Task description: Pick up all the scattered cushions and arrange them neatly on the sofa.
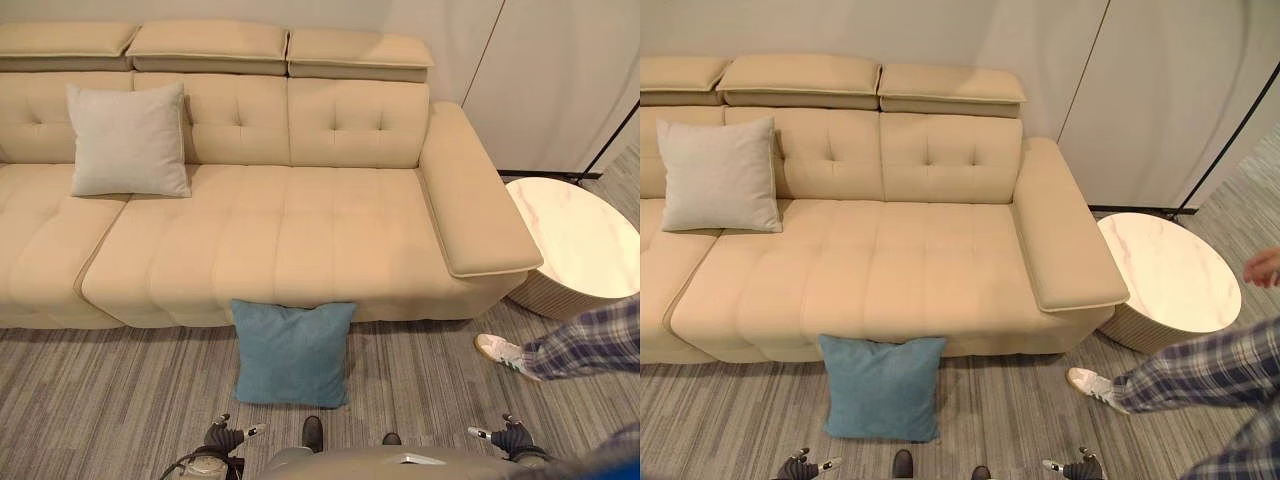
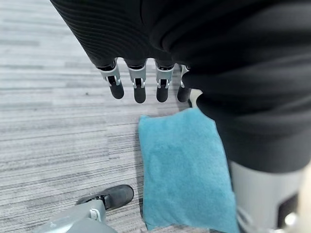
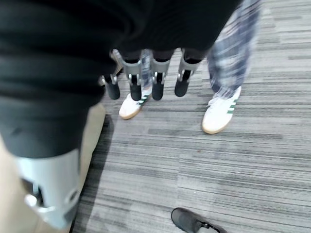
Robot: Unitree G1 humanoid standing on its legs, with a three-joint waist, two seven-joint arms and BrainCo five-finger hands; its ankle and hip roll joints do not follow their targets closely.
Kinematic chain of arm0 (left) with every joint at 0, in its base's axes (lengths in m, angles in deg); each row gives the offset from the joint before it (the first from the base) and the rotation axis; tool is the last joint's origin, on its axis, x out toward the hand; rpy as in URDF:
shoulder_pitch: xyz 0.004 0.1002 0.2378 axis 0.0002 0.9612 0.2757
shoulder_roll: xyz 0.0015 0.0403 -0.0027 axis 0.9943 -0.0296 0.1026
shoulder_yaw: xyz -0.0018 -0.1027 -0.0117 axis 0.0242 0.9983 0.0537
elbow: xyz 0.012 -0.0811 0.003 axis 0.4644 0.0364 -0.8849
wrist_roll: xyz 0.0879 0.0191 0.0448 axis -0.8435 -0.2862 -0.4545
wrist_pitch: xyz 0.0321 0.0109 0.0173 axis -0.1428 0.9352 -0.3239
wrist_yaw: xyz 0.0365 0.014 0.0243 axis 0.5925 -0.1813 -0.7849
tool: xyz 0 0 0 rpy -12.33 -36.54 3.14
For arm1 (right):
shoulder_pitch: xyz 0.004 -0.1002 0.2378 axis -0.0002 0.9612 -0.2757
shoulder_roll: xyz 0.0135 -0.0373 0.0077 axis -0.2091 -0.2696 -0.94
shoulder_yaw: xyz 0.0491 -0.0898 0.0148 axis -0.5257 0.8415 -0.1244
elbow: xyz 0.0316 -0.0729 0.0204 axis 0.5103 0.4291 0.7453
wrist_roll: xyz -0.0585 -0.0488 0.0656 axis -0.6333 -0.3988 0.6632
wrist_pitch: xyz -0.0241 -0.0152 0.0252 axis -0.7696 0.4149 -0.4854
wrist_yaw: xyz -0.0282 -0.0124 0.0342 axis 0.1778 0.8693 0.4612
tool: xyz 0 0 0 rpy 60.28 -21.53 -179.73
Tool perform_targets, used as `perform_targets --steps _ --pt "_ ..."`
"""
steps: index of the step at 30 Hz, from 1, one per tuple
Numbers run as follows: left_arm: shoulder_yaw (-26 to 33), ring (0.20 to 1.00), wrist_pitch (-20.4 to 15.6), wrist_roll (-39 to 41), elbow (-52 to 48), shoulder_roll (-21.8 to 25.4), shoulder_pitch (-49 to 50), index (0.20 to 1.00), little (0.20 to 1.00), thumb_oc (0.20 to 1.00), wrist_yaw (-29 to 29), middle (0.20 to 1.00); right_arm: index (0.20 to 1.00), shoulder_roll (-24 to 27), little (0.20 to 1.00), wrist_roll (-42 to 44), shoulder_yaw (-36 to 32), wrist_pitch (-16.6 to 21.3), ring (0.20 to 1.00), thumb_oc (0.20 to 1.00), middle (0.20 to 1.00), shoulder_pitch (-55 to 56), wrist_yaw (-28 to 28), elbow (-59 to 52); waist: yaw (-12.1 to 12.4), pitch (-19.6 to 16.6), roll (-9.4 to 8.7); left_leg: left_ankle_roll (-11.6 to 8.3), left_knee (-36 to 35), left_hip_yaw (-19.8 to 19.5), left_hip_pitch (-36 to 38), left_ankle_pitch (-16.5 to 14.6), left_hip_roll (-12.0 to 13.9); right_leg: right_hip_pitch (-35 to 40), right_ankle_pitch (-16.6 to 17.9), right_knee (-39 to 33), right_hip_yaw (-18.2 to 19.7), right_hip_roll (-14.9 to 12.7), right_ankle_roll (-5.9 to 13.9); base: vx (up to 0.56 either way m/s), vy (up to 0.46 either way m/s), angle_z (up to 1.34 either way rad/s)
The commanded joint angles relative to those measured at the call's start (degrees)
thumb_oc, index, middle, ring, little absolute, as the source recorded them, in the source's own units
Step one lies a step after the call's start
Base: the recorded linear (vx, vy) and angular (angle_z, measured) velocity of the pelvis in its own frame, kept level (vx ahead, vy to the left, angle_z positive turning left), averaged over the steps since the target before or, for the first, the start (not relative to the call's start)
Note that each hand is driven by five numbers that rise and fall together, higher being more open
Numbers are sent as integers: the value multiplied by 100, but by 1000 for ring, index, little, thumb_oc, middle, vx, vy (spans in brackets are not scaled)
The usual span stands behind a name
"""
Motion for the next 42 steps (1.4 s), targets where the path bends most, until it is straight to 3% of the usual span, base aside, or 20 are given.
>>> perform_targets --steps 1,4,6,9,12,14,15,16,19,20,23,25,27,29,32,35,37,39,42 --pt "62 1000 -48 -139 -82 -28 -611 1000 1000 1000 28 1000 1000 160 1000 -115 -44 22 1000 1000 1000 -579 -21 -140 -52 791 -229 -394 1191 88 -518 -386 118 -140 69 112 97 -146 159 -105 26 80" --pt "39 1000 -55 -104 -105 -75 -595 1000 1000 1000 22 1000 1000 169 1000 -132 -22 -22 1000 1000 1000 -562 0 -88 -78 675 -236 -340 934 3 -518 -327 386 -145 82 97 152 -197 214 77 147 33" --pt "-33 1000 -10 -172 -91 -138 -608 1000 1000 1000 38 1000 1000 168 1000 -136 -114 -73 1000 1000 1000 -549 10 -104 -108 543 -141 -360 351 -60 -253 -218 542 -103 -3 179 254 -252 262 216 362 12" --pt "-100 1000 1 -232 -147 -128 -650 1000 1000 1000 55 1000 1000 132 1000 -137 -119 -103 1000 1000 1000 -576 4 -112 -140 515 -172 -318 409 -21 -205 -302 393 -88 89 168 356 -405 354 137 289 -31" --pt "-44 1000 -6 -263 -145 -39 -691 1000 1000 1000 27 1000 1000 -8 1000 -124 -63 -140 1000 1000 1000 -706 13 -302 -89 576 -249 -37 285 223 -55 -509 91 -423 362 440 675 -665 582 72 440 -53" --pt "11 1000 -7 -253 -114 8 -679 1000 1000 1000 2 1000 1000 -44 1000 -175 7 -136 1000 1000 1000 -795 1 -341 -15 666 -230 50 223 341 -11 -532 53 -657 450 750 600 -751 631 -36 302 -118" --pt "100 1000 -18 -243 -91 63 -637 1000 1000 1000 -5 1000 1000 -52 1000 -221 50 -99 1000 1000 1000 -855 -16 -367 87 728 -195 85 103 500 95 -531 44 -775 474 978 196 -895 616 -13 262 -119" --pt "126 1000 -21 -241 -90 80 -606 1000 1000 1000 16 1000 1000 -59 1000 -241 77 -86 1000 1000 1000 -858 -8 -410 96 733 -186 97 42 547 171 -525 36 -814 468 1070 90 -891 602 36 229 -108" --pt "182 1000 -20 -302 -63 134 -518 1000 1000 1000 41 1000 1000 -31 1000 -226 127 -56 1000 1000 1000 -844 3 -418 61 741 -222 147 -97 573 352 -501 -91 -832 366 1033 166 -475 529 94 101 -71" --pt "217 1000 -14 -296 -11 127 -478 1000 1000 1000 63 1000 1000 -17 1000 -233 163 -44 1000 1000 1000 -843 2 -401 83 729 -234 163 -164 628 396 -515 -150 -823 320 868 -4 -286 449 69 49 2" --pt "230 1000 -26 -288 3 99 -468 1000 1000 1000 82 1000 1000 14 1000 -240 163 -19 1000 1000 1000 -858 -6 -413 72 715 -239 161 -211 645 459 -552 -229 -840 338 602 -289 -95 396 82 4 2" --pt "197 1000 -41 -319 -40 42 -478 1000 1000 1000 103 1000 1000 52 1000 -223 115 -2 1000 1000 1000 -808 -8 -426 -10 722 -222 160 -146 551 524 -613 -315 -749 337 399 -29 74 377 135 -40 19" --pt "165 1000 -55 -348 -66 -3 -478 1000 1000 1000 114 1000 1000 78 1000 -182 64 3 1000 1000 1000 -734 -14 -406 -48 660 -237 133 -24 547 525 -718 -354 -570 407 158 84 92 344 154 -94 44" --pt "66 1000 -52 -335 -147 -104 -496 1000 1000 1000 154 1000 1000 139 1000 -81 -40 1 1000 1000 1000 -584 -14 -440 -150 650 -289 -112 902 611 319 -1021 -235 -243 425 -105 -50 -4 255 215 -158 42" --pt "6 1000 -37 -286 -174 -154 -516 1000 1000 1000 166 1000 1000 180 1000 -30 -7 -11 1000 1000 1000 -610 3 -395 -110 706 -323 -178 1538 507 -74 -1020 -106 -64 344 -177 -8 -44 164 106 -39 67" --pt "-56 1000 3 -317 -195 -158 -537 1000 1000 1000 164 1000 1000 195 1000 -20 7 -30 1000 1000 1000 -597 -7 -388 -76 651 -343 -177 1064 501 -232 -720 195 -4 264 -228 15 -64 182 135 36 -22" --pt "-125 1000 23 -314 -157 -162 -543 1000 1000 1000 128 1000 1000 201 1000 -8 17 -62 1000 1000 1000 -604 -44 -383 -42 665 -288 -284 741 321 -412 -340 395 46 110 -201 113 -22 149 206 149 3" --pt "-76 1000 59 -339 -91 -201 -463 1000 1000 1000 145 1000 1000 171 1000 -8 -43 -47 1000 1000 1000 -569 -50 -453 -63 587 -184 -275 386 274 -107 -364 348 153 70 -207 253 -44 185 229 241 -53" --pt "-72 1000 63 -368 -55 -178 -476 1000 1000 1000 139 1000 1000 123 1000 -25 -2 -44 1000 1000 1000 -608 -47 -503 -56 582 -199 -223 390 339 -15 -417 255 197 76 -172 345 -148 235 146 213 -46"
